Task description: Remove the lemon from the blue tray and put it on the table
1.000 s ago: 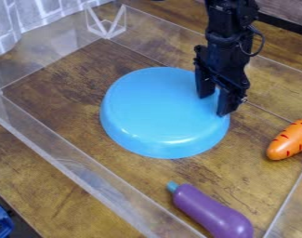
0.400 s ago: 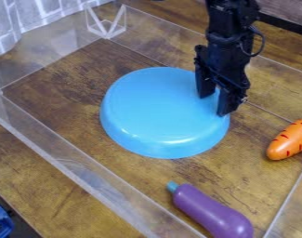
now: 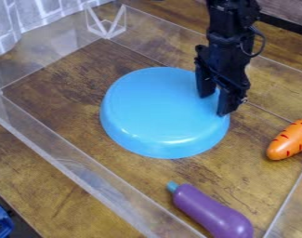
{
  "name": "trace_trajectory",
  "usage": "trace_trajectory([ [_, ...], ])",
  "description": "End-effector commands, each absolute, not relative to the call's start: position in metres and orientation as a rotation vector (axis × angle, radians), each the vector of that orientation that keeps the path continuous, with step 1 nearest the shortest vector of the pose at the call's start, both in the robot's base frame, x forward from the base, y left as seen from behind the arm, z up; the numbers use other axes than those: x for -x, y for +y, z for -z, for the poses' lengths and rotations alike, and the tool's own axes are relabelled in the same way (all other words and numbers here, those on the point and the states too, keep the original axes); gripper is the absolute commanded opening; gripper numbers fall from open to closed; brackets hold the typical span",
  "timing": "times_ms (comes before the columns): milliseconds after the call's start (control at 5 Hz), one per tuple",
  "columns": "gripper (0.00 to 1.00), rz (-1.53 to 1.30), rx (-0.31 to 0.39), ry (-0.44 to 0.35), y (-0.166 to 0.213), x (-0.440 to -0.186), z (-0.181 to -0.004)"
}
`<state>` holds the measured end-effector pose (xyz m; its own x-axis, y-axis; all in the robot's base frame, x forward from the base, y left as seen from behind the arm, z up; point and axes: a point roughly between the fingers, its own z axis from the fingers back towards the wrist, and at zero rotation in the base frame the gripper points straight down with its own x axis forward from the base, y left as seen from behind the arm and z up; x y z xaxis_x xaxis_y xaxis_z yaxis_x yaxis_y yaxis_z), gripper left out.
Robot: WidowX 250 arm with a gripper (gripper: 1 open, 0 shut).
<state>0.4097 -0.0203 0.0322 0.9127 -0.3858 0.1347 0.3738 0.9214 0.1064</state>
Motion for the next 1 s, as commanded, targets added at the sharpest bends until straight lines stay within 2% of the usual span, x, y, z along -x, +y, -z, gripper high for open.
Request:
trace_trajectory([
  [0,0.00,0.353,-0.104,-0.024,0.0095,-0.3857,0.0035],
  [800,0.00,0.356,-0.111,-0.012,0.0120,-0.3820,0.0013],
])
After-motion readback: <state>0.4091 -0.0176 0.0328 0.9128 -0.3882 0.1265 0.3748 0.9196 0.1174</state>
